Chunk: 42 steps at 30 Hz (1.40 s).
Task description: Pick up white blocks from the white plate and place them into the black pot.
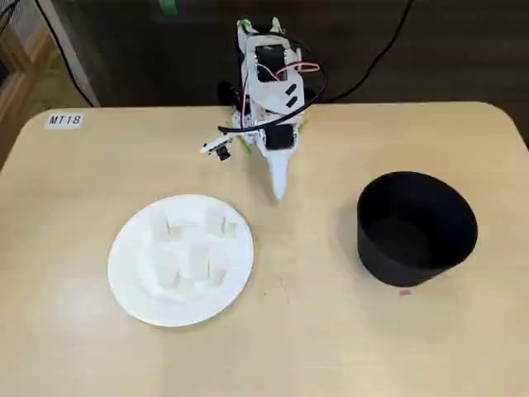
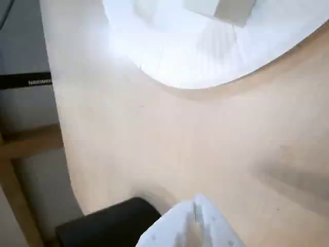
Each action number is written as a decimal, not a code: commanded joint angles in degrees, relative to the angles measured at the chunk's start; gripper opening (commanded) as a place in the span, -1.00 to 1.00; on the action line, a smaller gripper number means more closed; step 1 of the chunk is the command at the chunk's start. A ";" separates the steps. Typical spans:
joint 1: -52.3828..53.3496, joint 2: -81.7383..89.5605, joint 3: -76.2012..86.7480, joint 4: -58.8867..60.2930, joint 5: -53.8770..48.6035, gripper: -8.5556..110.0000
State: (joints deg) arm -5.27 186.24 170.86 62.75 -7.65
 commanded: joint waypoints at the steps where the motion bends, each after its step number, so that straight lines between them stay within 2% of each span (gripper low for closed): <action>1: 11.07 -35.95 -31.90 -8.00 -1.05 -0.90; 17: 11.60 -34.80 -32.43 -7.91 -2.90 -0.88; 23: 20.21 -32.61 -37.00 -2.02 -10.28 -0.90; 32: 36.21 -60.29 -64.78 15.29 -25.58 -0.90; 36: 42.19 -66.09 -65.74 16.08 -30.41 -0.90; 42: 45.00 -73.04 -66.18 16.35 -33.57 -0.90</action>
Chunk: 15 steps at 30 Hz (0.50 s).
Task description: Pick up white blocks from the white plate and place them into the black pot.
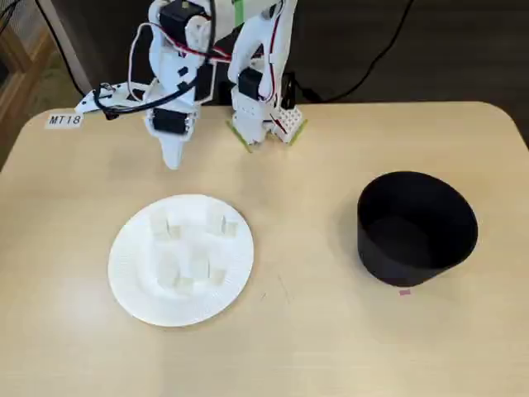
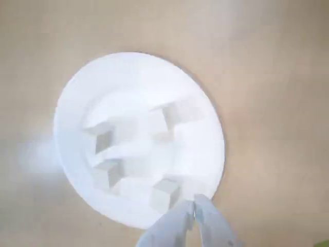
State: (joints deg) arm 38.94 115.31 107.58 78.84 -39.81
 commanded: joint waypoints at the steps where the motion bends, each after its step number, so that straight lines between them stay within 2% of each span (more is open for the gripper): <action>1: 0.88 -3.25 -2.90 0.26 -1.67 -0.90; 4: 0.62 -6.59 -3.25 -0.26 -2.02 -0.87; 8: 1.76 -8.79 -3.78 -0.44 -2.20 -0.53; 11: 2.46 -9.93 -3.78 -0.70 -3.34 -0.36; 15: 1.93 -10.90 -3.78 -2.11 -4.22 -0.32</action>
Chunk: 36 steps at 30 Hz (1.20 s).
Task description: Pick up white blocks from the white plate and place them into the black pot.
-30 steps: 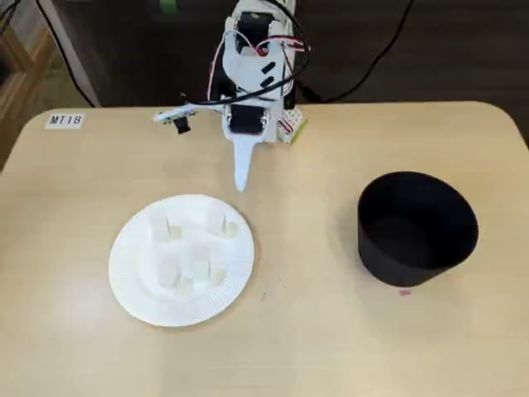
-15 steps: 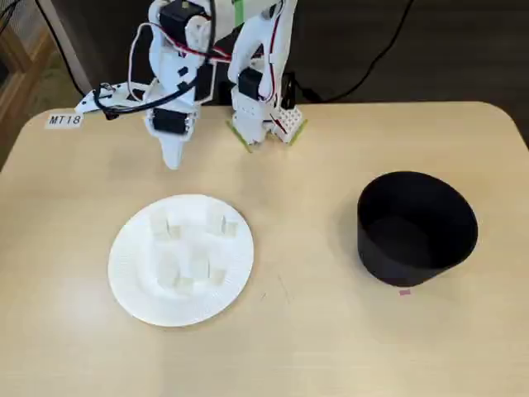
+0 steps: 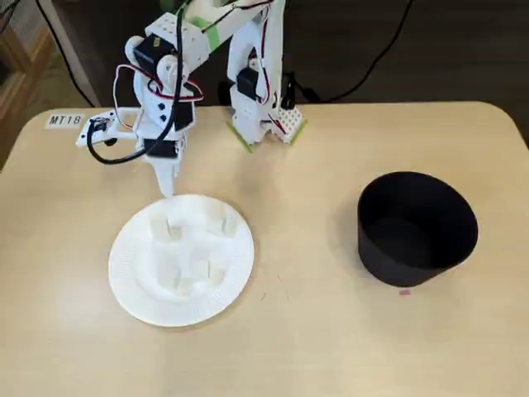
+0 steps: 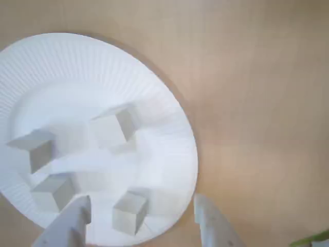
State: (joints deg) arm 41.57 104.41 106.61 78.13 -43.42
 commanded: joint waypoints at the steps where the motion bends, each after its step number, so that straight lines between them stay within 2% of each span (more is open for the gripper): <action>1: -0.88 -0.18 -2.81 -1.93 -0.62 -0.32; 13: -2.81 -8.79 -3.43 -10.72 -2.29 -0.37; 33: -2.81 -22.41 -10.55 -15.29 -5.63 -0.42; 36: -2.90 -24.43 -11.87 -15.91 -5.71 -0.51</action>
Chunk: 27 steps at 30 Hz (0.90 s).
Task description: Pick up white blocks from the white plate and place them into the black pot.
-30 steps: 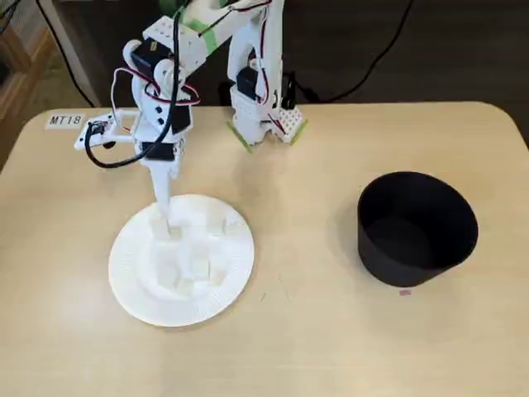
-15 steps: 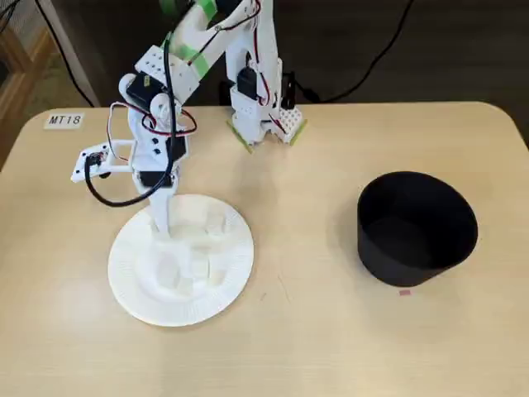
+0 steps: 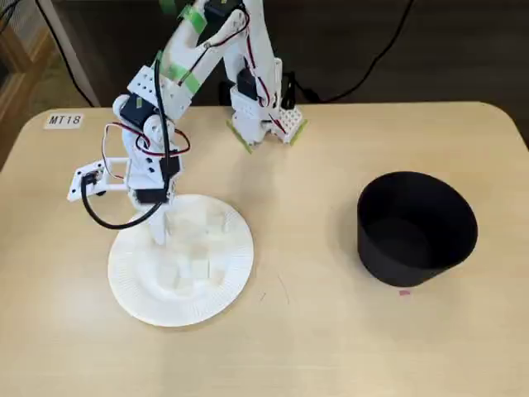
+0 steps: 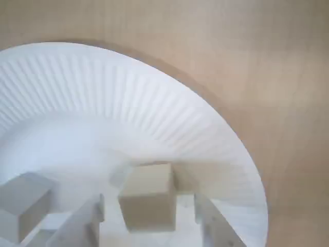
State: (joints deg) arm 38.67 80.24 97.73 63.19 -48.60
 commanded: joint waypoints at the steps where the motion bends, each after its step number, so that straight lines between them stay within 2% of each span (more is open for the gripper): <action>1: -0.09 -0.79 -3.34 -1.32 -0.53 -0.56; 5: -0.62 -3.08 -5.36 -1.93 1.05 -0.90; 12: -3.78 3.69 -5.71 -1.14 6.59 -0.90; 14: -6.06 10.72 -5.36 -1.85 13.36 -0.90; 21: -17.40 42.36 -5.01 1.05 49.57 -0.90; 23: -23.55 46.23 -4.92 5.89 54.76 -0.90; 27: -39.46 50.98 -3.60 9.23 57.39 -0.90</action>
State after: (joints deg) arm 9.76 127.09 94.48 71.10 6.50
